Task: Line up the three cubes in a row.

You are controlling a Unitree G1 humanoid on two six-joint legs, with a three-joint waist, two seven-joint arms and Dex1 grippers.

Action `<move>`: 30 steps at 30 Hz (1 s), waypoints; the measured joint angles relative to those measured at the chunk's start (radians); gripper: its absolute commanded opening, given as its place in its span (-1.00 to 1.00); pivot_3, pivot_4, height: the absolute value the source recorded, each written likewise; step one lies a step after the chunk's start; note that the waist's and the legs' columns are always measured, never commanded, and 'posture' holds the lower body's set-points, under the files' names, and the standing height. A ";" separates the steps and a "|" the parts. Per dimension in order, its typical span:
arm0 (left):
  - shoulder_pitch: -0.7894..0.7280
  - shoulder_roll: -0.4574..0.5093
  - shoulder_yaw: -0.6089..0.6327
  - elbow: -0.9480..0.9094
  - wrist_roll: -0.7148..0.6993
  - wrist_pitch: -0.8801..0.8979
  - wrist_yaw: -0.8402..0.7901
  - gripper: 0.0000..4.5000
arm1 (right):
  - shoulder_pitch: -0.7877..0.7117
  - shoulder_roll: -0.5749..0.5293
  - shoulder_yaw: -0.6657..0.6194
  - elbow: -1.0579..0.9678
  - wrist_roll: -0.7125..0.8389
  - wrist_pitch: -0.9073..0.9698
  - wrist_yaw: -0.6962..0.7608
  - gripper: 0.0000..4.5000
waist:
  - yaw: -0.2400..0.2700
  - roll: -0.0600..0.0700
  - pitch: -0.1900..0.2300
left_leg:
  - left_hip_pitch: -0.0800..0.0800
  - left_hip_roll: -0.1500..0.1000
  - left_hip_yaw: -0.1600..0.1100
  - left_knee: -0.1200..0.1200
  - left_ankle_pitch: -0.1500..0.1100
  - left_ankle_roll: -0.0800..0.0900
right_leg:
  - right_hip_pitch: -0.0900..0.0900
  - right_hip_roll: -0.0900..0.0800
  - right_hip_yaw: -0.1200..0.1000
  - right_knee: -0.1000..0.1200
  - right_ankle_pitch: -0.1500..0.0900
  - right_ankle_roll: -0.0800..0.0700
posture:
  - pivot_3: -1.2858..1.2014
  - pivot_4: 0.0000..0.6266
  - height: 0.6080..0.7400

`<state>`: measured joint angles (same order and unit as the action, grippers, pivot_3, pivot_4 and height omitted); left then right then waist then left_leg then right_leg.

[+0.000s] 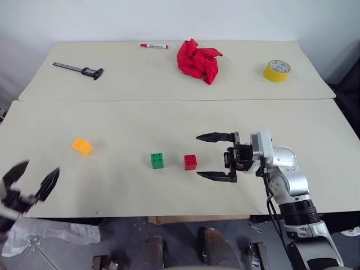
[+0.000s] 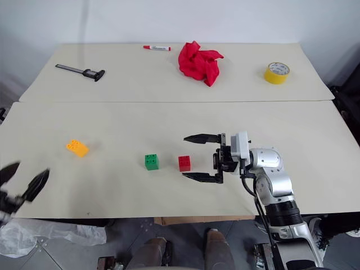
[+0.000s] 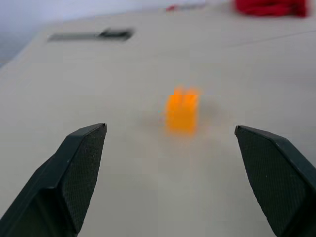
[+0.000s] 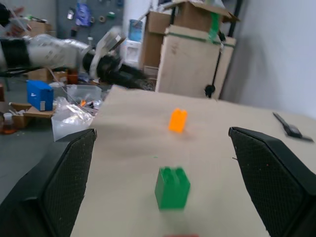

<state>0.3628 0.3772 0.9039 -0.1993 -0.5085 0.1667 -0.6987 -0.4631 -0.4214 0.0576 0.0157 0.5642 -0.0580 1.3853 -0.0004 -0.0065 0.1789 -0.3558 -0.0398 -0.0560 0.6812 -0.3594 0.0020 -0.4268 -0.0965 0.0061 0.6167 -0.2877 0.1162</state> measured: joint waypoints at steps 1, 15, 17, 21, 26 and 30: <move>0.011 -0.019 0.019 0.007 -0.007 -0.002 0.024 0.95 | -0.007 0.000 0.000 -0.002 0.001 0.002 -0.001 1.00 | 0.007 -0.001 0.000 | 0.000 0.000 -0.002 0.000 0.000 0.000 | 0.001 0.000 -0.001 0.000 0.000 0.000 | 0.03 -0.52 1.00; -0.289 0.250 -0.236 0.221 -0.013 0.025 -0.032 0.95 | -0.031 -0.013 0.008 0.020 -0.007 0.036 0.021 1.00 | 0.005 -0.001 -0.001 | 0.000 0.000 -0.004 -0.002 0.001 -0.003 | -0.001 0.001 -0.003 0.003 -0.001 -0.003 | 0.03 -0.52 1.00; -0.361 0.280 -0.287 0.298 0.012 0.016 -0.053 0.95 | -0.030 -0.017 0.007 0.020 -0.008 0.036 0.020 1.00 | -0.008 -0.001 -0.001 | 0.000 0.000 -0.002 -0.003 0.001 -0.003 | -0.002 0.002 -0.005 0.005 -0.001 -0.003 | 0.03 -0.52 1.00; -0.473 0.334 -0.379 0.447 0.058 -0.006 -0.106 0.95 | -0.016 -0.023 0.004 0.008 -0.011 0.036 0.012 1.00 | -0.022 -0.001 -0.001 | 0.000 0.001 -0.002 -0.003 0.000 -0.003 | -0.002 0.001 -0.011 0.004 -0.001 -0.003 | 0.03 -0.52 1.00; -0.597 0.376 -0.462 0.629 0.119 -0.054 -0.148 0.71 | 0.025 -0.028 0.001 -0.027 -0.013 0.037 -0.016 1.00 | -0.026 -0.001 -0.001 | 0.000 0.000 -0.002 -0.003 0.000 -0.002 | -0.002 0.000 -0.013 0.004 -0.001 -0.003 | 0.03 -0.52 1.00; -0.610 0.377 -0.507 0.704 0.160 -0.101 -0.168 0.17 | 0.048 -0.035 0.000 -0.054 -0.015 0.038 -0.044 1.00 | -0.027 -0.001 -0.001 | -0.001 0.000 -0.002 -0.003 0.000 -0.002 | -0.002 0.000 -0.013 0.004 -0.001 -0.003 | 0.03 -0.52 1.00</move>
<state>-0.2468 0.7540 0.3972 0.5051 -0.3486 0.0661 -0.8662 -0.4152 -0.4561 0.0579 -0.0380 0.5492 -0.0203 1.3409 -0.0273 -0.0076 0.1781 -0.3564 -0.0395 -0.0580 0.6782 -0.3590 -0.0004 -0.4290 -0.0961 -0.0069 0.6212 -0.2887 0.1136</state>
